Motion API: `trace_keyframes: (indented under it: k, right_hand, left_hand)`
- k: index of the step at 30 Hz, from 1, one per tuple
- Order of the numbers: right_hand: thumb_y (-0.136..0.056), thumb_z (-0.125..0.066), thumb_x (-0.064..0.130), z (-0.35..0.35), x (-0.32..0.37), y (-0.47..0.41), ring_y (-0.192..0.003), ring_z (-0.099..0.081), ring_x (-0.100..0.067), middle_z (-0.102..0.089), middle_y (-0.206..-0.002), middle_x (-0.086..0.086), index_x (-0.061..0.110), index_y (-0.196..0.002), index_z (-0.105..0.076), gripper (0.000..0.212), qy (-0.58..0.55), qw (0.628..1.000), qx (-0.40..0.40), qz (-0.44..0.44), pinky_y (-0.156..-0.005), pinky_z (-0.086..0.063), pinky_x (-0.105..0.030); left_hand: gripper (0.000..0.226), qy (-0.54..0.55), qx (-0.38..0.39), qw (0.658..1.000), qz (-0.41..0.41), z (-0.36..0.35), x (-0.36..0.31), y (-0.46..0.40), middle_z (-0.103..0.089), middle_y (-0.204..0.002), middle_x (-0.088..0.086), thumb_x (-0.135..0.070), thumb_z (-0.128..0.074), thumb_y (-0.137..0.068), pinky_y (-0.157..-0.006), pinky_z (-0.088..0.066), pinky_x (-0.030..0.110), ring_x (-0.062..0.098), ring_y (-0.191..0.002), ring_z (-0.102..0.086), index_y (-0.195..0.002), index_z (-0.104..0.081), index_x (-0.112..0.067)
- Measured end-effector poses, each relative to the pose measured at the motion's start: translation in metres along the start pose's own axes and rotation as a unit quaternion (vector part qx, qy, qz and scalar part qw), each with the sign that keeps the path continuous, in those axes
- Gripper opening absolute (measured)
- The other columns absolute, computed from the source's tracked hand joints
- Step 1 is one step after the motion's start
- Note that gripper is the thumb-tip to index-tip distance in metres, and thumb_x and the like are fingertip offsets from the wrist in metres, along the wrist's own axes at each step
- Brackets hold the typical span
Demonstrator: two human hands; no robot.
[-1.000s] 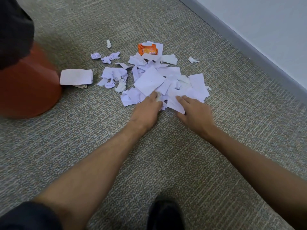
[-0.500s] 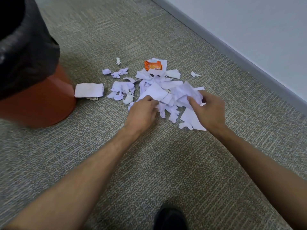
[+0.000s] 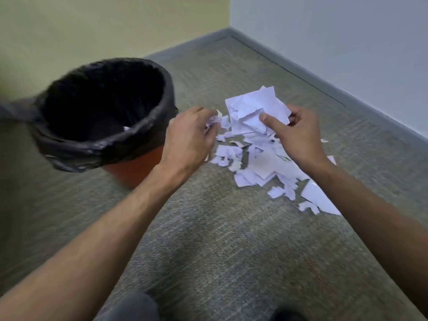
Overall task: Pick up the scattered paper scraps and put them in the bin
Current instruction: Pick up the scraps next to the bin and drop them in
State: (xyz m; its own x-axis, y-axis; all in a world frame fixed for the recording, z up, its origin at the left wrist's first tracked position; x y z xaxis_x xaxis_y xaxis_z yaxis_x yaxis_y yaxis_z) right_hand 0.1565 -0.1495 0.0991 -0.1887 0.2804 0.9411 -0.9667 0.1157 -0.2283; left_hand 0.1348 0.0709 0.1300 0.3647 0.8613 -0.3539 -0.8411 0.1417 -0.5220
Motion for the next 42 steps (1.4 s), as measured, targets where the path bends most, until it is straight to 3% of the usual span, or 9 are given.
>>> trace_keyframes:
  k: [5,9,12,15,21,26,30,35,42]
  right_hand:
    - [-0.08,-0.074,0.036,-0.066,0.081,-0.033,-0.06,-0.046,-0.018,-0.061,-0.074,-0.03,-0.003,-0.084,-0.066,0.04,-0.007,0.995,0.057,0.078,-0.053,-0.036,-0.034]
    - [-0.075,-0.072,0.033,-0.129,0.127,-0.062,-0.059,-0.034,-0.01,-0.044,-0.061,-0.01,-0.002,-0.071,-0.058,0.038,0.026,0.981,0.118,0.15,-0.056,-0.025,-0.028]
    - [-0.073,-0.07,0.037,-0.168,0.138,-0.073,-0.058,-0.051,-0.016,-0.063,-0.068,-0.01,0.0,-0.083,-0.066,0.038,0.055,0.972,0.159,0.167,-0.055,-0.036,-0.031]
    - [-0.08,-0.074,0.039,-0.192,0.136,-0.074,-0.079,-0.068,-0.009,-0.073,-0.088,0.002,0.011,-0.103,-0.072,0.036,0.074,0.965,0.202,0.15,-0.07,-0.052,-0.027]
    - [-0.084,-0.07,0.037,-0.166,0.109,-0.061,-0.088,-0.069,-0.001,-0.074,-0.089,0.005,0.014,-0.105,-0.07,0.031,0.005,0.98,0.171,0.104,-0.084,-0.052,-0.016]
    - [-0.088,-0.069,0.033,-0.089,0.061,-0.03,-0.089,-0.066,0.0,-0.071,-0.096,0.005,0.015,-0.108,-0.07,0.027,0.083,0.98,0.155,0.095,-0.081,-0.047,-0.009]
    - [-0.088,-0.067,0.038,-0.028,0.008,-0.008,-0.088,-0.066,0.001,-0.072,-0.097,0.008,0.017,-0.109,-0.07,0.029,0.188,0.968,0.149,0.072,-0.076,-0.045,-0.011]
    - [-0.086,-0.068,0.042,0.043,-0.058,0.02,-0.091,-0.066,-0.007,-0.07,-0.104,0.009,0.021,-0.11,-0.068,0.032,0.319,0.936,0.146,0.043,-0.082,-0.052,-0.034]
    - [-0.082,-0.073,0.045,0.096,-0.125,0.069,-0.099,-0.067,-0.018,-0.071,-0.106,0.003,0.022,-0.12,-0.065,0.044,0.463,0.874,0.136,-0.056,-0.08,-0.051,-0.035]
  left_hand:
    - [0.021,-0.018,-0.098,0.992,0.079,0.074,0.039,-0.007,-0.075,-0.095,0.007,-0.025,-0.062,-0.085,-0.072,-0.057,0.042,0.028,-0.084,-0.071,-0.098,-0.074,-0.013]
    - [0.031,-0.006,-0.145,0.971,0.19,0.115,0.08,-0.01,-0.076,-0.097,0.004,-0.036,-0.063,-0.085,-0.082,-0.056,0.038,0.021,-0.088,-0.072,-0.11,-0.074,-0.02]
    - [0.04,-0.02,-0.134,0.954,0.269,0.125,0.109,-0.011,-0.076,-0.097,-0.002,-0.051,-0.067,-0.078,-0.086,-0.056,0.038,0.016,-0.093,-0.071,-0.111,-0.073,-0.03]
    - [0.054,-0.019,-0.111,0.942,0.316,0.125,0.127,-0.009,-0.074,-0.104,-0.009,-0.069,-0.06,-0.074,-0.091,-0.054,0.036,0.012,-0.101,-0.068,-0.112,-0.072,-0.033]
    - [0.043,-0.083,-0.153,0.946,0.273,0.103,0.11,0.008,-0.072,-0.091,-0.007,-0.058,-0.05,-0.085,-0.08,-0.054,0.036,0.018,-0.09,-0.067,-0.102,-0.074,-0.026]
    - [0.027,-0.034,-0.18,0.967,0.176,0.062,0.059,0.034,-0.066,-0.073,-0.001,-0.039,-0.056,-0.09,-0.06,-0.048,0.037,0.021,-0.069,-0.063,-0.085,-0.07,-0.017]
    - [0.022,0.013,-0.105,0.983,0.153,0.004,0.026,0.062,-0.066,-0.068,-0.001,-0.036,-0.059,-0.089,-0.056,-0.049,0.039,0.024,-0.066,-0.064,-0.084,-0.07,-0.018]
    - [0.018,0.022,0.025,0.989,0.143,-0.055,-0.003,0.093,-0.059,-0.064,-0.008,-0.033,-0.059,-0.089,-0.053,-0.031,0.025,0.016,-0.059,-0.056,-0.089,-0.071,-0.02]
    - [0.022,0.009,0.18,0.975,0.132,-0.115,-0.009,0.126,-0.066,-0.088,-0.006,-0.036,-0.054,-0.094,-0.058,-0.031,0.023,0.008,-0.071,-0.049,-0.102,-0.067,-0.02]
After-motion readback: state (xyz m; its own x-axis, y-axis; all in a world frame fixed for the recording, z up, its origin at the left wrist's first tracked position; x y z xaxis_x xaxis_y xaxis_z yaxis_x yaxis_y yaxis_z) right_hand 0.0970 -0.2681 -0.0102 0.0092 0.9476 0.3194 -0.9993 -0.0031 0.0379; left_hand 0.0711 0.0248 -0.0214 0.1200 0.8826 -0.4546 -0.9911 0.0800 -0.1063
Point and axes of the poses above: each hand's wrist, its own y-axis away from the middle knuckle, its own z-axis out of the back of the hand, x = y × z, the point moved 1 cm from there along -y, towards the middle knuckle
